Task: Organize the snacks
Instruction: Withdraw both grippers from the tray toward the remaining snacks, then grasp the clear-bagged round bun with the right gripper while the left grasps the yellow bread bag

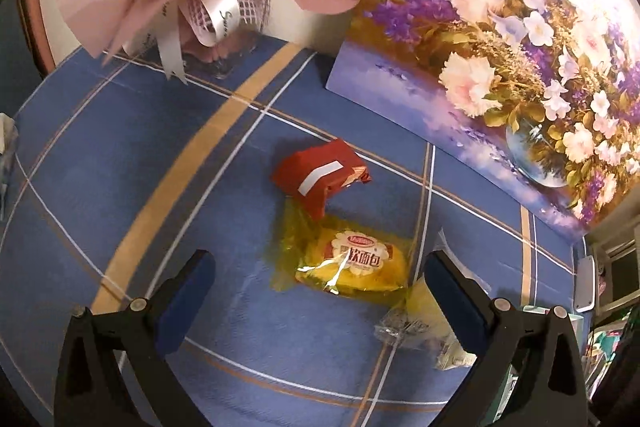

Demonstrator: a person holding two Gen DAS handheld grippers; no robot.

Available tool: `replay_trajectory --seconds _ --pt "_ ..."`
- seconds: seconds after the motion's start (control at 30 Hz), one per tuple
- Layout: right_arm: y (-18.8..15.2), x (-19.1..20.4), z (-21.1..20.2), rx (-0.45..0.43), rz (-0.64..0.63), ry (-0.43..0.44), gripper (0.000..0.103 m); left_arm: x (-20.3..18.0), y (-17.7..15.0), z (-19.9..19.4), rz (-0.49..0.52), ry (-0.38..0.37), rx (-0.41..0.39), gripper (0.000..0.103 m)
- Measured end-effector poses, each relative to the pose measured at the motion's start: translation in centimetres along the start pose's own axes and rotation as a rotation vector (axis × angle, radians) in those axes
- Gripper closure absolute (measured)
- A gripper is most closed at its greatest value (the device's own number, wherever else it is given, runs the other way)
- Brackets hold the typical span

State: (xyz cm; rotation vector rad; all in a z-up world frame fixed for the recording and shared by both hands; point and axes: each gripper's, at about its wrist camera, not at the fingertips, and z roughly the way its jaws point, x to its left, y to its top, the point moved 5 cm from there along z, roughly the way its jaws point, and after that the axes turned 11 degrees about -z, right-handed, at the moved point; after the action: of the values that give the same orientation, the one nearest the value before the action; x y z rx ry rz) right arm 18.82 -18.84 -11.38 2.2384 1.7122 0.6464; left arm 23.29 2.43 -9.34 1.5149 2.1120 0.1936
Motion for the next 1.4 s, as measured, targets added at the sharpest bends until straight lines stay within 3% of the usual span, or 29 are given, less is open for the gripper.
replay_trajectory --seconds 0.43,0.7,0.97,1.17,1.23,1.37,1.4 --pt "1.0 2.9 3.9 0.008 -0.084 0.006 0.000 -1.4 -0.5 4.6 0.014 -0.031 0.073 0.000" --pt "1.4 3.9 5.4 0.000 -0.156 -0.039 0.001 -1.6 -0.9 6.4 0.032 -0.007 0.085 0.000" --pt "1.6 4.7 6.8 -0.006 -0.195 -0.029 0.005 -0.7 -0.9 7.6 0.007 0.008 0.104 0.001" --pt "1.6 5.0 7.2 -0.006 -0.182 0.000 0.021 -0.8 -1.0 7.7 0.019 0.024 0.099 0.004" --pt "1.6 5.1 7.2 -0.008 -0.172 0.012 0.035 -0.8 -0.9 7.6 0.016 0.022 0.101 0.008" --pt "1.6 5.2 7.1 -0.011 -0.161 0.033 0.042 -0.6 -0.9 7.1 0.006 0.003 0.108 0.024" --pt "1.6 5.2 7.1 -0.010 -0.160 0.037 0.049 -0.7 -0.9 7.1 0.006 -0.001 0.110 0.025"
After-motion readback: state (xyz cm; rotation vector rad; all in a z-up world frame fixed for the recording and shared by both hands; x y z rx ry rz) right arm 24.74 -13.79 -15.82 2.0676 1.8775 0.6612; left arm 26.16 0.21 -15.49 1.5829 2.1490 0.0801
